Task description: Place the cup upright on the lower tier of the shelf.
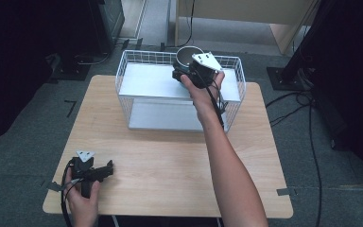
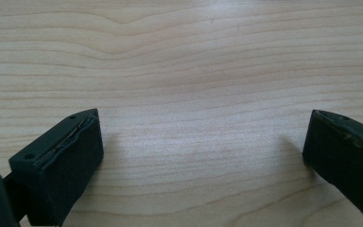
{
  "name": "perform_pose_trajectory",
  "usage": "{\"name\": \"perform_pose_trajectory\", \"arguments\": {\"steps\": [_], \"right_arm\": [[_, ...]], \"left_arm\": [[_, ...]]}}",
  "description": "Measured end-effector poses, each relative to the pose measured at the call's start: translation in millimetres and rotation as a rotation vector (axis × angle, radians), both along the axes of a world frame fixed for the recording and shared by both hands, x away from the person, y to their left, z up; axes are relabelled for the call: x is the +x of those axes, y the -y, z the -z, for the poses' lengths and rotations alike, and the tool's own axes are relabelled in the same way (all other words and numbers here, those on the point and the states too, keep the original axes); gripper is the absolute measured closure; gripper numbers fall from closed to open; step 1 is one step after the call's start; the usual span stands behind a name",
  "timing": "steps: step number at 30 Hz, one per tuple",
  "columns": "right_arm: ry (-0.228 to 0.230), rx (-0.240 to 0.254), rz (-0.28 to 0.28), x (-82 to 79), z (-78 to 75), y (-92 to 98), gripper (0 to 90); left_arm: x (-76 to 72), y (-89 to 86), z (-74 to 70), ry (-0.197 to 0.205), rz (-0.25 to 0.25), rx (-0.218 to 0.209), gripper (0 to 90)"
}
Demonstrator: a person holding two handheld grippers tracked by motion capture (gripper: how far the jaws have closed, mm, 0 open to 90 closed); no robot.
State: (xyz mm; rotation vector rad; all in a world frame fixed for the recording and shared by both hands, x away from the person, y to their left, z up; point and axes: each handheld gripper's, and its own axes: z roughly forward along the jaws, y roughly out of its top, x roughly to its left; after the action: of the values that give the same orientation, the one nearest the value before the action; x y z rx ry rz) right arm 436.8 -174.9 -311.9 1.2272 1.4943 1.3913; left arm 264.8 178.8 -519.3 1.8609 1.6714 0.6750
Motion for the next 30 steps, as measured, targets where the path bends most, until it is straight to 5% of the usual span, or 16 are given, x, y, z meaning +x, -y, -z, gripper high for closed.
{"name": "perform_pose_trajectory", "arguments": {"steps": [23, 27, 30], "right_arm": [[-0.03, 0.009, 0.025, 26.2, 0.6, -1.1, 13.6], [-0.063, 0.026, 0.021, 28.3, 0.2, 0.7, 13.4], [-0.084, -0.012, 0.018, 29.4, 2.2, -0.3, 11.8]], "left_arm": [[0.0, 0.0, -0.1, -0.001, 0.001, 0.0, 0.0], [0.0, -0.1, -0.1, -0.001, 0.001, 0.001, 0.0], [0.0, 0.0, -0.1, -0.001, 0.001, 0.001, 0.0]]}}
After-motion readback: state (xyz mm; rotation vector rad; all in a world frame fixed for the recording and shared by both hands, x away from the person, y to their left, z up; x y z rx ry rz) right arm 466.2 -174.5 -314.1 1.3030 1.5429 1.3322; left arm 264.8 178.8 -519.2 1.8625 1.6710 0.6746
